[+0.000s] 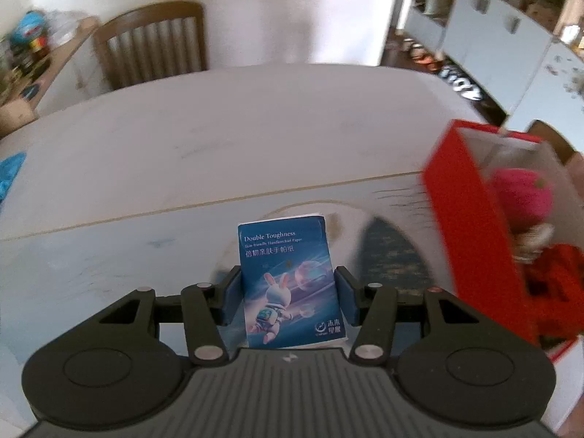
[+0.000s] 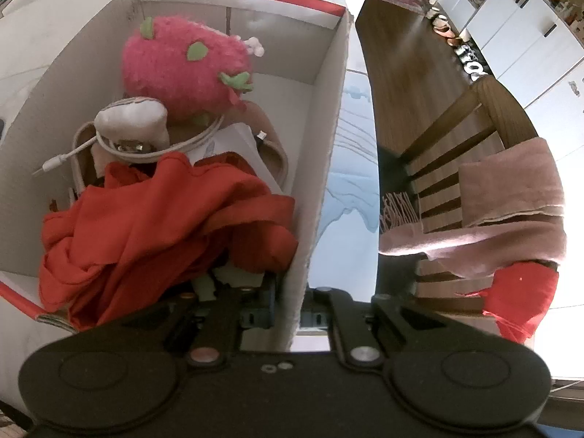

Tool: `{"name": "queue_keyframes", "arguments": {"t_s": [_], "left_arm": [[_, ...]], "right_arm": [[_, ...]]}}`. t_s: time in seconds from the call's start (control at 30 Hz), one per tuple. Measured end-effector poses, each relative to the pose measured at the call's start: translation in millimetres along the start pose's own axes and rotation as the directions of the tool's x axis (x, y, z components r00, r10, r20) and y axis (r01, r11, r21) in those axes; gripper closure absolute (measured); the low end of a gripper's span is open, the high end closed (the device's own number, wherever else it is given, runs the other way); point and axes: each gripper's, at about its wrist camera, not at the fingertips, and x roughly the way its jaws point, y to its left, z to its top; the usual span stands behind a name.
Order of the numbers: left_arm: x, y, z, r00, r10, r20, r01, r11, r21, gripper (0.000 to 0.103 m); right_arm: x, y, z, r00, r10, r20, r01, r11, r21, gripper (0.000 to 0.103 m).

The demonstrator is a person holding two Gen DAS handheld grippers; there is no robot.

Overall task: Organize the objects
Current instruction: 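Carry the blue book into the box and open the left gripper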

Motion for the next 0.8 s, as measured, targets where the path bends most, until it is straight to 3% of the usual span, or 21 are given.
{"name": "queue_keyframes", "arguments": {"t_s": [0.3,0.53,0.8], "left_arm": [[-29,-74,5,0.993,-0.112,0.028,0.107,0.984,0.14,0.051],[-37,-140,5,0.979,-0.204,0.008,0.195,0.945,0.262,0.051],[-27,-200,4,0.972,-0.234,-0.019,0.224,0.903,0.367,0.051]], "right_arm": [[-1,-2,-1,1.0,0.008,0.018,-0.008,1.0,0.003,0.095],[0,-5,-2,1.0,0.014,0.025,-0.014,1.0,0.004,0.096],[-1,-5,-3,0.999,0.019,0.033,-0.019,1.0,0.004,0.096]]}}
